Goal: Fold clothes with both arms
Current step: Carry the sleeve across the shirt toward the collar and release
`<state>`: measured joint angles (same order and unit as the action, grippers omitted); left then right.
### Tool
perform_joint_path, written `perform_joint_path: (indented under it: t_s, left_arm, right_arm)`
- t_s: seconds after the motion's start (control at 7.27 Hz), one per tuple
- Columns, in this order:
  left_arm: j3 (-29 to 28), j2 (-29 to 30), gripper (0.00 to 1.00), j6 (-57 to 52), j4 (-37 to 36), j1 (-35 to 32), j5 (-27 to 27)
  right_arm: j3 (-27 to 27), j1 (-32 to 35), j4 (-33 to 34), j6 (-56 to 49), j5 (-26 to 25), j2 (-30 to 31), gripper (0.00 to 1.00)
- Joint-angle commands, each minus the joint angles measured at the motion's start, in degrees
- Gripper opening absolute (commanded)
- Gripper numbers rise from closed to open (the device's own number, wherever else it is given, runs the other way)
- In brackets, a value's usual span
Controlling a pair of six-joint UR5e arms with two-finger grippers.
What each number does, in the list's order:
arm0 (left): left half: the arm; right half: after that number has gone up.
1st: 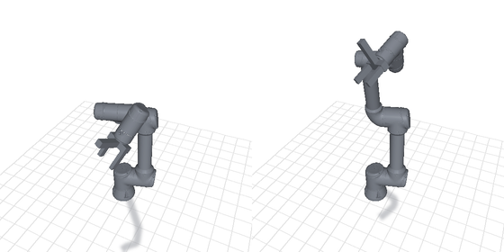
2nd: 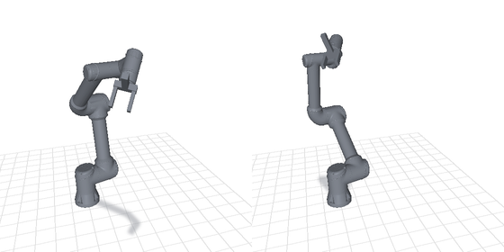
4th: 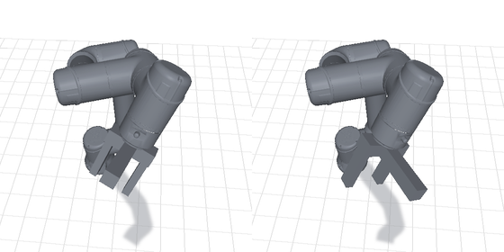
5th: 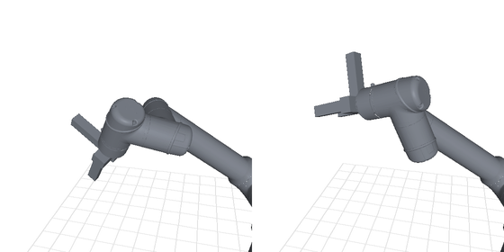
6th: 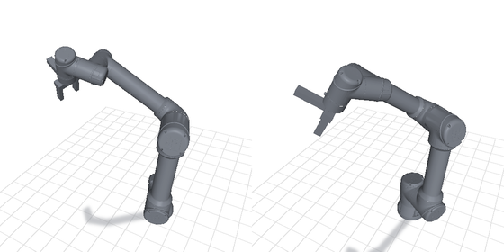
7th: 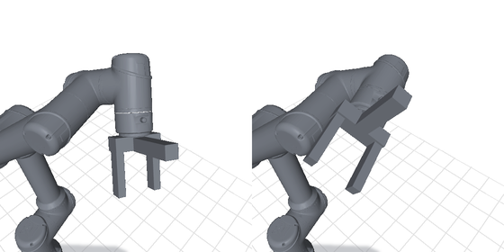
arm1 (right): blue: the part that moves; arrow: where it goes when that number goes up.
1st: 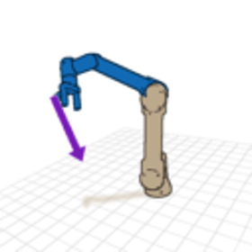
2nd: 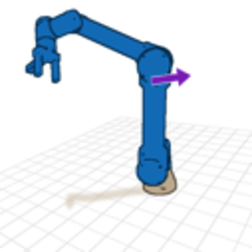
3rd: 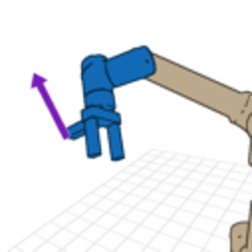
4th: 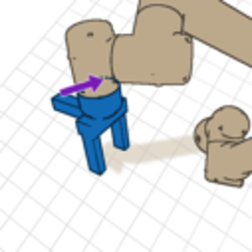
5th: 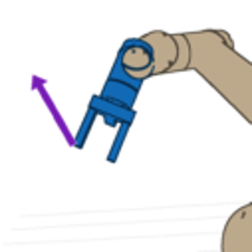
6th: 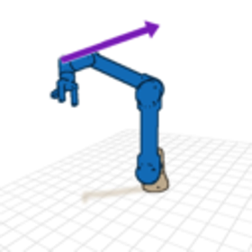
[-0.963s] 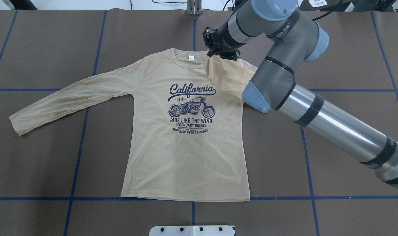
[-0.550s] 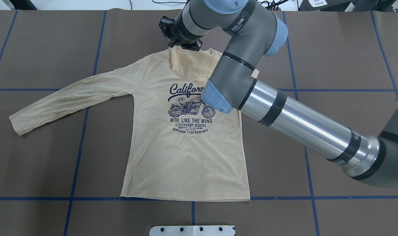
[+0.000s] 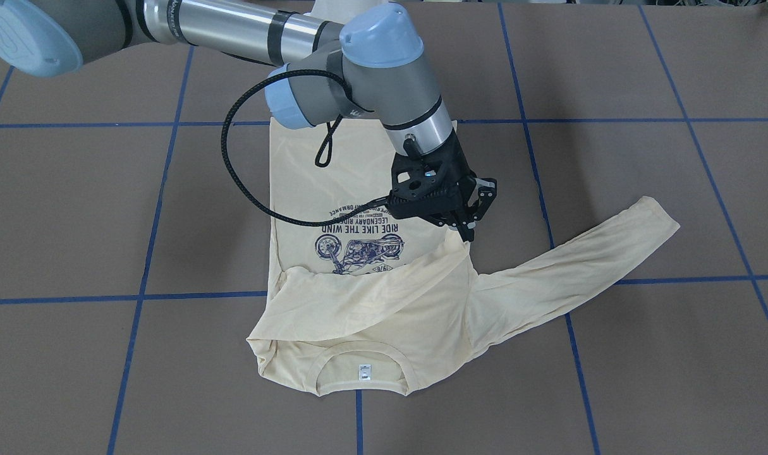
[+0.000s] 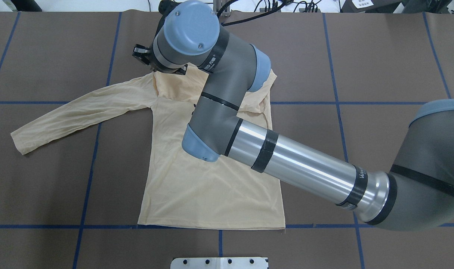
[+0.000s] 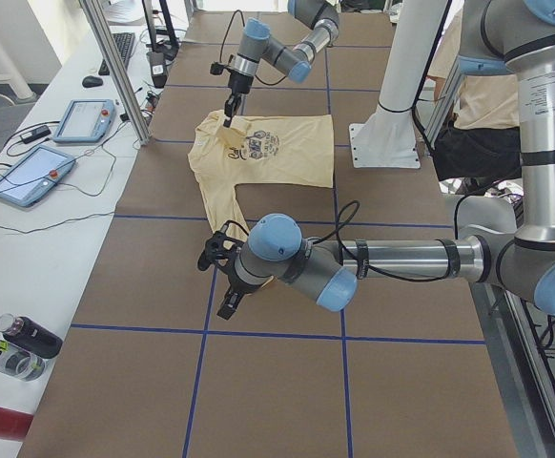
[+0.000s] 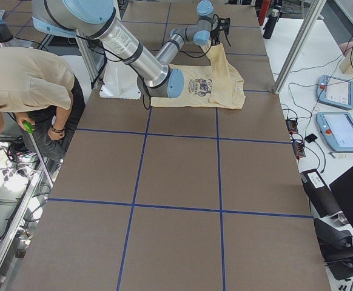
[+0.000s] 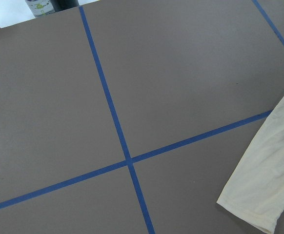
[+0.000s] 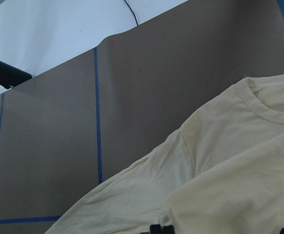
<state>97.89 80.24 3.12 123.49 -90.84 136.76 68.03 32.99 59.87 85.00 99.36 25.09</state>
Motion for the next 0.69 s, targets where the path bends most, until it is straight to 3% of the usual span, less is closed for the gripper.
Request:
perform_joint_path:
  t_s: [0.0,0.14,0.28,0.41,0.55]
  left_arm:
    - [0.2,0.0,1.0,0.0,0.0,0.0,0.0]
    - [0.3,0.0,1.0,0.0,0.0,0.0,0.0]
    - [0.5,0.0,1.0,0.1,0.0,0.0,0.0]
    - [0.5,0.0,1.0,0.2,0.0,0.0,0.0]
    - [0.5,0.0,1.0,0.3,0.0,0.0,0.2]
  right_arm:
    - [-5.4,-2.5,-2.7,-0.2,-3.8,-2.1,0.0]
    - [-8.5,-2.5,-2.8,-0.1,-4.2,-4.1,0.17]
    - [-11.0,-2.6,-3.2,0.0,-4.4,-6.2,0.23]
    - [-11.8,-3.2,-3.2,-0.1,-5.3,-6.5,0.83]
    - [-11.9,-4.1,-3.2,0.0,-8.0,-7.1,0.99]
